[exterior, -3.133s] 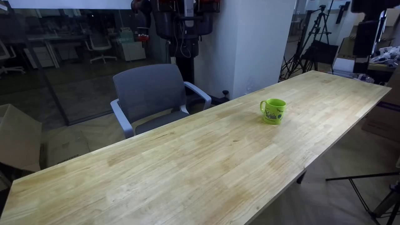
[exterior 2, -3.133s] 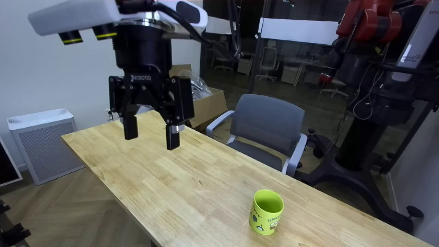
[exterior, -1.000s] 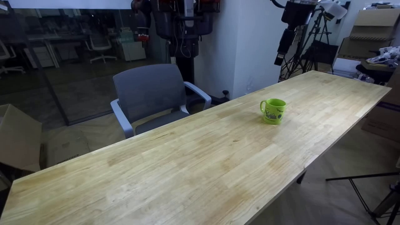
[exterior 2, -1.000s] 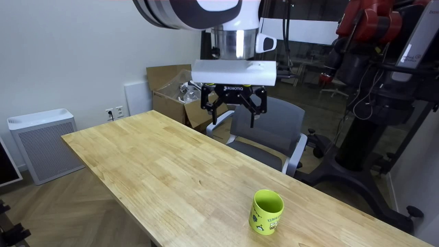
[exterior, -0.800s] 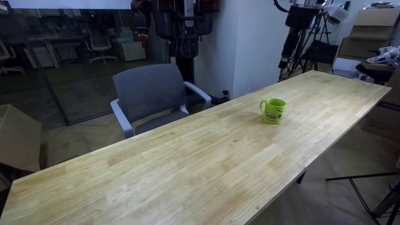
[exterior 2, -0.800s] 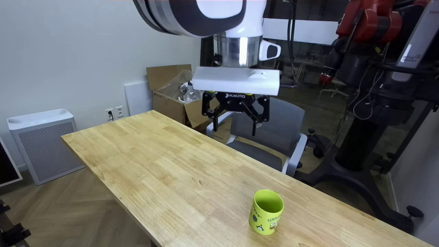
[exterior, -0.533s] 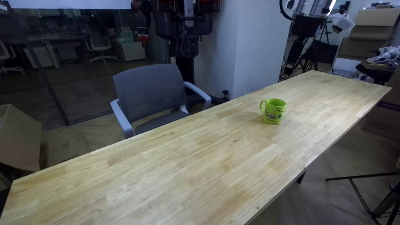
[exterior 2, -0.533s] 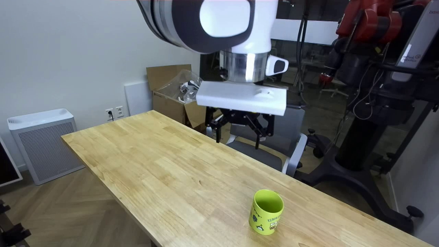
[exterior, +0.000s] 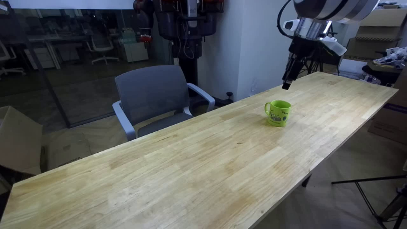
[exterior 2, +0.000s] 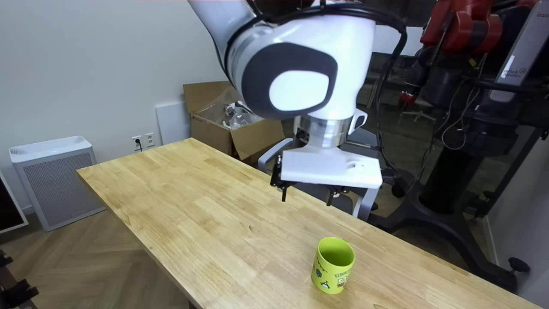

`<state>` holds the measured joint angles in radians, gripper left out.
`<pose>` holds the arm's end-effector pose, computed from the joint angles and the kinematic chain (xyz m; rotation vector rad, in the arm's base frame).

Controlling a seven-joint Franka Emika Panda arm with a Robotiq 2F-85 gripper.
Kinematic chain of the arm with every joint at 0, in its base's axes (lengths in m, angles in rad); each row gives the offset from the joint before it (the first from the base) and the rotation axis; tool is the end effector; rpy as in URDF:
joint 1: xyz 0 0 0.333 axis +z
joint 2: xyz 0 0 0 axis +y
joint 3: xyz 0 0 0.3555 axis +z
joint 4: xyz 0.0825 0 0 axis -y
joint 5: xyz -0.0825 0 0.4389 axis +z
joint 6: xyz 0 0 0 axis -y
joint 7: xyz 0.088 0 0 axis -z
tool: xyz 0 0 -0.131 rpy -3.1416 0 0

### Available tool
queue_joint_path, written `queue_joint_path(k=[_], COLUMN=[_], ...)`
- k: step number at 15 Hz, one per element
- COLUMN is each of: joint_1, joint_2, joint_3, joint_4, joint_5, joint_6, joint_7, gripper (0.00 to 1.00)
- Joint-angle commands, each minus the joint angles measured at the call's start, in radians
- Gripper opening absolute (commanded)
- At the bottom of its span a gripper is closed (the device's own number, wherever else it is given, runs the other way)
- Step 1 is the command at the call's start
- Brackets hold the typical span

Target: Move the yellow mug to the center of the table

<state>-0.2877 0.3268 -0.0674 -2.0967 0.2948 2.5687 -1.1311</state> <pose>0.6085 -0.2260 0.2505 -2.9936 -0.8361 -0.3332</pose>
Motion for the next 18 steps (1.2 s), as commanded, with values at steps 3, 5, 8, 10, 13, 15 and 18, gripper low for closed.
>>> queue_joint_path(k=[3, 5, 8, 10, 13, 15, 18], joint_1=[-0.037, -0.035, -0.024, -0.040, -0.077, -0.095, -0.104], joint_2=[0.056, 0.053, 0.070, 0.092, 0.144, 0.181, 0.234], joint_3=[0.025, 0.028, 0.009, 0.011, 0.027, 0.037, 0.047], joint_4=[0.037, 0.035, 0.042, 0.042, 0.061, 0.081, 0.122], joint_5=[-0.013, -0.012, -0.035, -0.020, 0.007, 0.002, -0.021], joint_6=[0.001, 0.001, 0.002, 0.006, 0.033, 0.038, 0.037], joint_7=[-0.009, -0.010, 0.038, 0.042, 0.012, 0.004, 0.014], gripper=[1.00, 1.00, 1.00, 1.00, 1.00, 1.00, 1.00])
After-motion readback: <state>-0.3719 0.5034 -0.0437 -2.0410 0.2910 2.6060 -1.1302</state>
